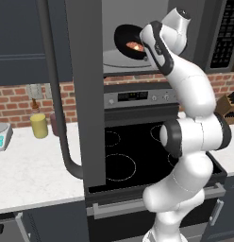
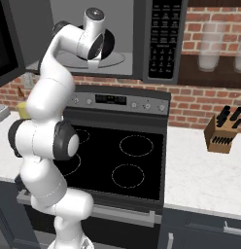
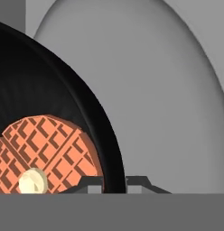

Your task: Open the microwave, place the bowl with waffle inside the microwave, then close the microwave door and turn it on.

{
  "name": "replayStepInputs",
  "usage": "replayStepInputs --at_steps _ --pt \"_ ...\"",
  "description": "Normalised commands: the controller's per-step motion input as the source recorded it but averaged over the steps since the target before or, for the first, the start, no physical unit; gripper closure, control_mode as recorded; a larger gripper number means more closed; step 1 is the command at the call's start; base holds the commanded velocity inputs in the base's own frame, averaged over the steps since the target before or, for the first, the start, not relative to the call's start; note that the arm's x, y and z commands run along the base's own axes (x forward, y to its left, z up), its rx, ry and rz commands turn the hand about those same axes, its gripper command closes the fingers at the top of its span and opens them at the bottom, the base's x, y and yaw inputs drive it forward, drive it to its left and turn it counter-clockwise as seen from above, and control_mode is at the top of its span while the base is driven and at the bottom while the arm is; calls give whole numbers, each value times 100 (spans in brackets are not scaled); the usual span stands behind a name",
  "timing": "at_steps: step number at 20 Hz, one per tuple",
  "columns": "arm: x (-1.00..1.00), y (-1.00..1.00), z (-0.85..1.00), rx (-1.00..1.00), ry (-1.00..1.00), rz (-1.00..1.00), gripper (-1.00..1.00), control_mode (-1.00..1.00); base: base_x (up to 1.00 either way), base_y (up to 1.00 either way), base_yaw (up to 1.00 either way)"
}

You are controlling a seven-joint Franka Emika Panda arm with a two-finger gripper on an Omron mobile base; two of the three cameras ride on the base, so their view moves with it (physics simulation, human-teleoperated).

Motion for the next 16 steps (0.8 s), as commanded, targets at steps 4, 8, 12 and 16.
replayStepInputs --at_steps 4,8,12,16 --pt "31 1 0 0 0 0 100 -100 0 0 0" --pt "17 6 -2 0 1 0 100 -100 0 0 0" --pt "9 6 -11 0 3 0 100 -100 0 0 0" --pt "11 6 -6 0 2 0 100 -100 0 0 0"
